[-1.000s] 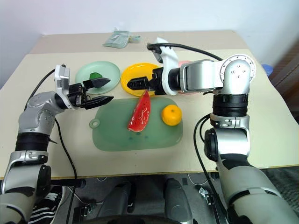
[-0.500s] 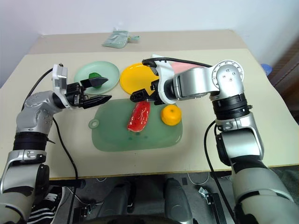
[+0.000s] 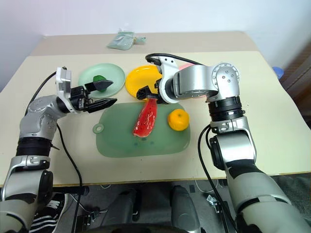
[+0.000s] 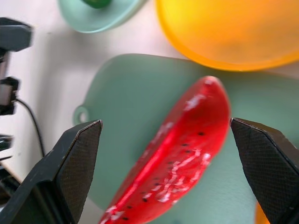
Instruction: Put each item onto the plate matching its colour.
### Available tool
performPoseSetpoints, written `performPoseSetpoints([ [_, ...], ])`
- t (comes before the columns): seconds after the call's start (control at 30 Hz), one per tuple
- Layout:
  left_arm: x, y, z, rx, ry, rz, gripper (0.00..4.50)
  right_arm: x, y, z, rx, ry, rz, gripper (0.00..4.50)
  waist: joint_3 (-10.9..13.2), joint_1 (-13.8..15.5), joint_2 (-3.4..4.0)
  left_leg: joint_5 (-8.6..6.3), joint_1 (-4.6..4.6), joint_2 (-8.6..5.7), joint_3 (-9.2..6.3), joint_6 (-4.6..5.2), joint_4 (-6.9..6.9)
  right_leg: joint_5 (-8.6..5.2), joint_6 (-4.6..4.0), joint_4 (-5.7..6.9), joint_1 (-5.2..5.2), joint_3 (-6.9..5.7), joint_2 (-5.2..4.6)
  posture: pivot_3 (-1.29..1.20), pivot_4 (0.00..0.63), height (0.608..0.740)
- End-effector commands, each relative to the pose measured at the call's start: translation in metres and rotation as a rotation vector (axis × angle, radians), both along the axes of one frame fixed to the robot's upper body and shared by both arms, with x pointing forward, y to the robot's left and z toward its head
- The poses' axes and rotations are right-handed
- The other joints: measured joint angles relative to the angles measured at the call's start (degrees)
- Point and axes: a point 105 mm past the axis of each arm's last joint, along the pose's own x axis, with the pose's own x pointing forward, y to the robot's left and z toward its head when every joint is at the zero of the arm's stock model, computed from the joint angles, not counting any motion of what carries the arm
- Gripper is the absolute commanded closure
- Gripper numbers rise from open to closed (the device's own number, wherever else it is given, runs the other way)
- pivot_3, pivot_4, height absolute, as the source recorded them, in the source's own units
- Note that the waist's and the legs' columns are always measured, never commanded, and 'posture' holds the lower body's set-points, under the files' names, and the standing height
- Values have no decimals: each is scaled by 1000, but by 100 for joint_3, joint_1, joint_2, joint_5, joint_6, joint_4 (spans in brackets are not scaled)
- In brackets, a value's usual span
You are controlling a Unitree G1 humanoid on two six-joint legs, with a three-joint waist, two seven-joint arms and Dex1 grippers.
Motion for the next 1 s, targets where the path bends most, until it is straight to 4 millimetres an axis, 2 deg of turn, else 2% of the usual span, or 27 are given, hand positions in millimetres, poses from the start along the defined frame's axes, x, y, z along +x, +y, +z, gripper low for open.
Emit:
performPoseSetpoints([
  [0.03,-2,1,9,-4,-44,6,134,-4,8,11,38,-28,33,0,0,0,0,0,0,0,0,0,0,0,0,0,0,0,0,0,150,740],
  [0.27,-1,-1,9,-14,-51,11,134,-9,21,2,31,1,72,0,0,2,0,0,0,1,0,0,-1,0,0,0,0,0,1,0,150,740],
  [0.5,-4,-2,10,-22,-54,15,134,-8,13,-9,-19,12,34,0,0,-1,0,0,0,0,0,0,0,0,0,0,0,0,0,0,150,740],
  [1.0,-7,-3,10,-27,-52,27,134,-17,21,-29,-56,40,76,0,0,-2,0,-1,0,0,0,1,-1,0,0,-2,-1,0,1,0,150,740],
])
